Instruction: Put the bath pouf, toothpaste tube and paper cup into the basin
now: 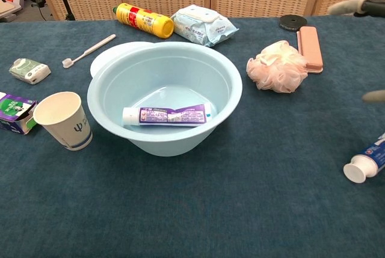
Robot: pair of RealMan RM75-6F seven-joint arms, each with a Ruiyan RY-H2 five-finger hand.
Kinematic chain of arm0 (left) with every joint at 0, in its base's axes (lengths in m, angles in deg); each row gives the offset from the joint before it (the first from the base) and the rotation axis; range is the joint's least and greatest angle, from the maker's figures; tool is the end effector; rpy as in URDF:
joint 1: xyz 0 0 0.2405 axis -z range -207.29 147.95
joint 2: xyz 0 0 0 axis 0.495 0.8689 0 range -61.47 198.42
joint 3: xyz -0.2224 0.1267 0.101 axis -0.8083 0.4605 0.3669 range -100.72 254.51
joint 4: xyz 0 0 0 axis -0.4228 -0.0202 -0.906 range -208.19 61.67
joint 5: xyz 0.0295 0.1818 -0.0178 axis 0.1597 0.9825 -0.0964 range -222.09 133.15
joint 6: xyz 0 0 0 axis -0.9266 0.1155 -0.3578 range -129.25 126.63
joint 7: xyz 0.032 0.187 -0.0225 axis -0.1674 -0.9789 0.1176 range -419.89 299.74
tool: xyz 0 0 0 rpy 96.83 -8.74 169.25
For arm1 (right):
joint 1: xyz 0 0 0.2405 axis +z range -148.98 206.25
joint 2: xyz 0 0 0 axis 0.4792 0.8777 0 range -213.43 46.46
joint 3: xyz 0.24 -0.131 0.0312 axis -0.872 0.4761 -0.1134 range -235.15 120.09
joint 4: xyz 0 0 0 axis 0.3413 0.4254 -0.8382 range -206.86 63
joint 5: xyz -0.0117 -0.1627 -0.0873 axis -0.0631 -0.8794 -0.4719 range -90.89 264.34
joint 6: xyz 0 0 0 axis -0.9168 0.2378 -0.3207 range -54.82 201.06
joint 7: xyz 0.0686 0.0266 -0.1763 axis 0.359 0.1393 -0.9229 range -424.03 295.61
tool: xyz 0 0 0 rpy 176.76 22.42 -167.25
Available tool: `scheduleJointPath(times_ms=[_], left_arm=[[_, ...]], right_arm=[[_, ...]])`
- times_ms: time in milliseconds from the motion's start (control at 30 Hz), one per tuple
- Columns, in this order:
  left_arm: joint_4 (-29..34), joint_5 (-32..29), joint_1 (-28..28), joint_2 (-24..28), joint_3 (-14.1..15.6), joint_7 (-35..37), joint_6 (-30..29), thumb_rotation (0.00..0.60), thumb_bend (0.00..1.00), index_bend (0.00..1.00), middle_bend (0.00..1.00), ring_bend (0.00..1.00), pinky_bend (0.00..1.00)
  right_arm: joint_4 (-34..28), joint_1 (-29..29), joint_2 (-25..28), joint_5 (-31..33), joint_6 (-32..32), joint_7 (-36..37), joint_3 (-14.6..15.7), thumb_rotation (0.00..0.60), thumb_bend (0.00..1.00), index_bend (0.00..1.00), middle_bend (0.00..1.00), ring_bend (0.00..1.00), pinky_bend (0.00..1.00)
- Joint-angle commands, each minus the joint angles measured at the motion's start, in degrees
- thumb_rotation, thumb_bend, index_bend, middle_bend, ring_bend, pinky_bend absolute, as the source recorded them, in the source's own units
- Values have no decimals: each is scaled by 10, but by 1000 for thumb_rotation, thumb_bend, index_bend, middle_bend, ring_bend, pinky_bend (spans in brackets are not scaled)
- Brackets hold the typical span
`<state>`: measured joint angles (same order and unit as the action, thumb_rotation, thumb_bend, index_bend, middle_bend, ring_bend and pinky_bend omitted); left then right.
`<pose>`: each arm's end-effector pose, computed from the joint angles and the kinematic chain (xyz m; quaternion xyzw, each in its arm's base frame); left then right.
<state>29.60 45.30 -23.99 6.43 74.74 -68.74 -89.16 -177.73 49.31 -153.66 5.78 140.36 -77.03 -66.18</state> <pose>-0.2694 0.2256 0.1906 -0.6120 -0.3557 -0.4160 0.5709 -0.2015 -0.3012 0.1049 0.6795 -0.3993 0.4260 0.4443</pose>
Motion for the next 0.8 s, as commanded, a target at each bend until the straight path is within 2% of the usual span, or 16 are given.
scheduleJointPath(times_ms=[33,200,400,633,800], left_arm=[[0,3,0,0,1,2,0,600,177,0,0,0,0],[-2,0,1,-1,2,5,6,600,178,0,0,0,0],[-6,-8,7,-5,3,4,22,600,178,0,0,0,0],[-11,-19,10,-8,-1,5,28,600,179,0,0,0,0],[-14,-25,13,-11,-2,4,35,600,179,0,0,0,0]], right_arm=[[-1,55,-8,57,-49,-29,-47,600,0,0,0,0,0],[48,121,-40,131,-108,-64,-80,600,0,0,0,0,0],[132,185,-85,200,-159,-80,-99,600,0,21,0,0,0],[230,240,-124,253,-211,-79,-101,600,0,44,0,0,0],[272,254,-149,266,-227,-68,-85,600,0,65,0,0,0]])
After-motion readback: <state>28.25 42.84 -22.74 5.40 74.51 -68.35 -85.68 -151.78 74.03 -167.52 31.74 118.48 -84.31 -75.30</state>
